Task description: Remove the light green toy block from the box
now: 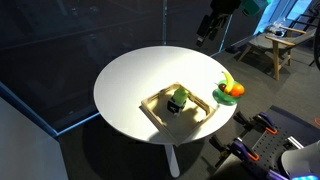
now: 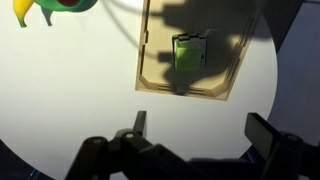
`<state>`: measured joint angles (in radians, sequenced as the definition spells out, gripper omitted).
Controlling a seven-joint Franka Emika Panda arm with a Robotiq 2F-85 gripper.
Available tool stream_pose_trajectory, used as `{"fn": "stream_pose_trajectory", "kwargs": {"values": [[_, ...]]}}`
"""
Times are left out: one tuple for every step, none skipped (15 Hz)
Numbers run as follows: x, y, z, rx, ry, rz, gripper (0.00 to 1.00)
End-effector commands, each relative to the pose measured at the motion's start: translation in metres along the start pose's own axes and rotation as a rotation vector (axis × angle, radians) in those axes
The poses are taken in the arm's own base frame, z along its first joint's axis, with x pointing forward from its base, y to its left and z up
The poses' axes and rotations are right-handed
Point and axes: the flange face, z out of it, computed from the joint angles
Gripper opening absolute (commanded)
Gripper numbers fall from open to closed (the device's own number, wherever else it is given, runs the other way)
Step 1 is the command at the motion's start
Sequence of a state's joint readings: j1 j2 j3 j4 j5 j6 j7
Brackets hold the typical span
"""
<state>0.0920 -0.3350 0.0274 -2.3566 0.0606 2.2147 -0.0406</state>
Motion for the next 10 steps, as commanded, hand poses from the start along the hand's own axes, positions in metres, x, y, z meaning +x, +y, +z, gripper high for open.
{"fn": "stream_pose_trajectory", "kwargs": {"values": [[0.012,-0.003,0.007,-0.002,-0.031,0.008,1.0],[0.015,-0.004,0.011,0.001,-0.043,0.005,1.0],[0.018,-0.005,0.014,-0.001,-0.052,0.004,1.0],[0.02,-0.006,0.018,0.001,-0.062,0.001,1.0],[0.024,-0.007,0.022,-0.001,-0.07,-0.001,1.0],[0.028,-0.009,0.026,-0.001,-0.078,-0.004,1.0],[0.032,-0.01,0.031,-0.002,-0.086,-0.006,1.0],[0.036,-0.012,0.035,0.0,-0.094,-0.011,1.0],[0.04,-0.014,0.039,0.0,-0.098,-0.013,1.0],[0.045,-0.016,0.043,-0.005,-0.098,-0.015,1.0]]}}
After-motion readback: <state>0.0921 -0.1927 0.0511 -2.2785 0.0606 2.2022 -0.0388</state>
